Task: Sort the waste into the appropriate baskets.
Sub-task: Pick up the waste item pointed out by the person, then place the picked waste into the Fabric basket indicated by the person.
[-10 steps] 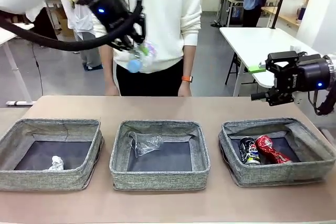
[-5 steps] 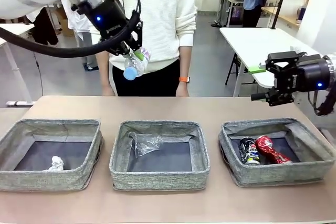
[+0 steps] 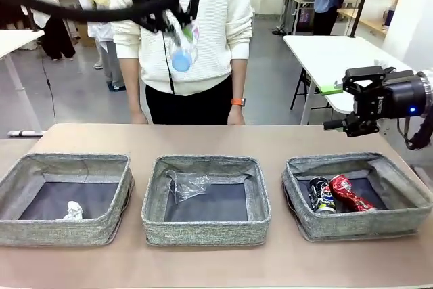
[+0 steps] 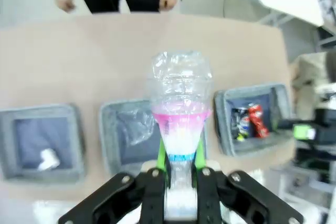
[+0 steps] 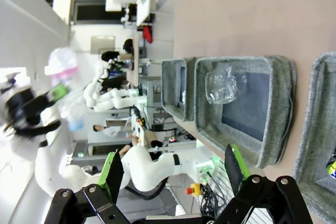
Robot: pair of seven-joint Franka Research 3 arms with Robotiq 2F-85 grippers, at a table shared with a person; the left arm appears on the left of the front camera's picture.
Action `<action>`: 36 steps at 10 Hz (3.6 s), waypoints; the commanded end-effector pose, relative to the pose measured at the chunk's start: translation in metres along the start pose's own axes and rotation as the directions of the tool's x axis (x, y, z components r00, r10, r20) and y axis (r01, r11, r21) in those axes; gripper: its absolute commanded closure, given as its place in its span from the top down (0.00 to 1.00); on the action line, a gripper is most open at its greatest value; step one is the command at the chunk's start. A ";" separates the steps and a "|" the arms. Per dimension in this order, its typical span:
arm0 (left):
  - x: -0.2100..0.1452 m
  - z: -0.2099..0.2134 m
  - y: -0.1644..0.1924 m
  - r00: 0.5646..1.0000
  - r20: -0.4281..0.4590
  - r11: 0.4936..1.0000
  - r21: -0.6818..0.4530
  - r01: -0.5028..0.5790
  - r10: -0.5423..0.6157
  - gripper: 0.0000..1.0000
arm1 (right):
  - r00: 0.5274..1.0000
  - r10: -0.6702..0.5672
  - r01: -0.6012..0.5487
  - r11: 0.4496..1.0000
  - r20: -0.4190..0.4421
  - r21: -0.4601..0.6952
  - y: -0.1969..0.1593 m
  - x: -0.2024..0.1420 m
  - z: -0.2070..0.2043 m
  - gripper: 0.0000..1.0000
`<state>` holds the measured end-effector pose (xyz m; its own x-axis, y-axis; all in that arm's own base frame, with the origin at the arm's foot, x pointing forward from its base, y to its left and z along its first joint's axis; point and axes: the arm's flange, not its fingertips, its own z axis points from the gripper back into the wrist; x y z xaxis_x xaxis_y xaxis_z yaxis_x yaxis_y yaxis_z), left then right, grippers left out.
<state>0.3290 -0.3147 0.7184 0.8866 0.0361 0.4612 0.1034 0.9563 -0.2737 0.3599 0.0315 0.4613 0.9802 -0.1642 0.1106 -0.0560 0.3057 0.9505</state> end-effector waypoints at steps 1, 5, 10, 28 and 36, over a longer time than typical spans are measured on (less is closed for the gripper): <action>0.015 0.028 -0.041 0.996 -0.035 0.994 0.069 0.082 -0.079 0.20 | 1.000 -0.020 0.020 1.000 0.000 0.009 0.005 0.002 0.001 1.00; 0.022 0.039 -0.074 0.998 0.003 0.998 0.009 0.060 -0.060 0.20 | 1.000 -0.020 0.020 1.000 0.000 0.009 0.005 0.002 0.001 1.00; 0.009 0.048 -0.063 0.995 0.007 0.994 0.048 0.098 -0.099 0.20 | 1.000 -0.020 0.020 1.000 0.000 0.009 0.005 0.002 0.001 1.00; 0.013 0.042 -0.071 0.994 -0.021 0.994 0.031 0.106 -0.105 0.20 | 1.000 -0.020 0.020 1.000 0.000 0.009 0.005 0.002 0.001 1.00; 0.013 0.042 -0.071 0.994 -0.021 0.994 0.031 0.106 -0.105 0.20 | 1.000 -0.020 0.020 1.000 0.000 0.009 0.005 0.002 0.001 1.00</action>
<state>0.3153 -0.3740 0.7783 0.8875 -0.0799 0.4538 0.1886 0.9616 -0.1995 0.3599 0.0315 0.4612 0.9803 -0.1642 0.1098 -0.0553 0.3055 0.9506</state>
